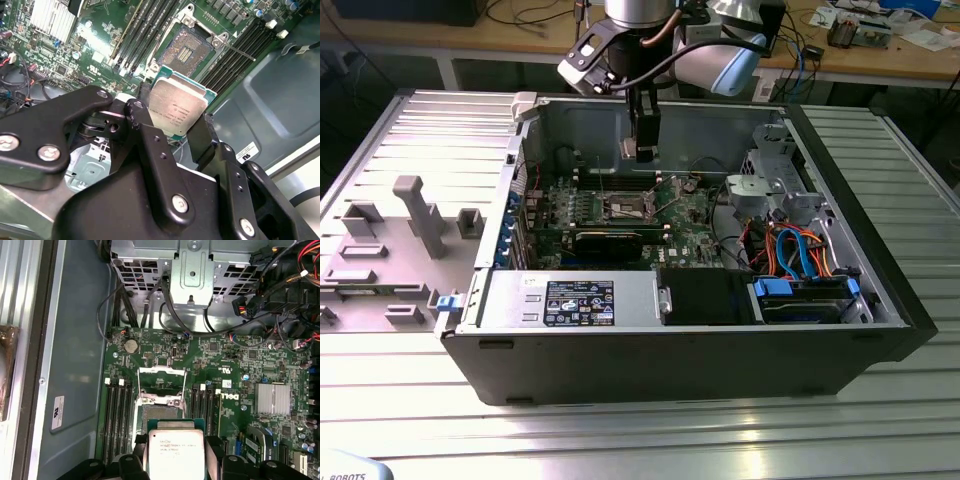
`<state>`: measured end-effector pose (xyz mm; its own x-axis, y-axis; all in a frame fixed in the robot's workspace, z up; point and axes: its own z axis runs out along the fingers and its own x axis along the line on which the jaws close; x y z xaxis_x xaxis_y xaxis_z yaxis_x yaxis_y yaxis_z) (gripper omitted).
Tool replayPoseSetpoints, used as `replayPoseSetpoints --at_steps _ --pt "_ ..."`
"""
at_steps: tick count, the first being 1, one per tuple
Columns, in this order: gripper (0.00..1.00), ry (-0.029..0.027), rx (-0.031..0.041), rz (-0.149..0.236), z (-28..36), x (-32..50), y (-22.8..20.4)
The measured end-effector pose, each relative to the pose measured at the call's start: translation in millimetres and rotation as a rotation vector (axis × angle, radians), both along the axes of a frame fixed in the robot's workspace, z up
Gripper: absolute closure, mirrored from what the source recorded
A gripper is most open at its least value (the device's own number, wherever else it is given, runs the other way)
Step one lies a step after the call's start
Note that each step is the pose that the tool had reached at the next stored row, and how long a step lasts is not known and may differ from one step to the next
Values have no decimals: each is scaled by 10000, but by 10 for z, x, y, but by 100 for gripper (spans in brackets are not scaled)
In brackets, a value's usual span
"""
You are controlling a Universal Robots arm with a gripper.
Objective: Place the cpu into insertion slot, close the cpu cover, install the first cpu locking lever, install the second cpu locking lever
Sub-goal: 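Place the cpu into insertion slot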
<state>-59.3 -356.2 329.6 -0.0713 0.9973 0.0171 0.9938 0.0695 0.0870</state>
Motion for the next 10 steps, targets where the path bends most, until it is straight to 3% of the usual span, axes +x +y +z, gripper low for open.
replayPoseSetpoints --at_steps 10 --pt "46 0 0 -6 0 0 0"
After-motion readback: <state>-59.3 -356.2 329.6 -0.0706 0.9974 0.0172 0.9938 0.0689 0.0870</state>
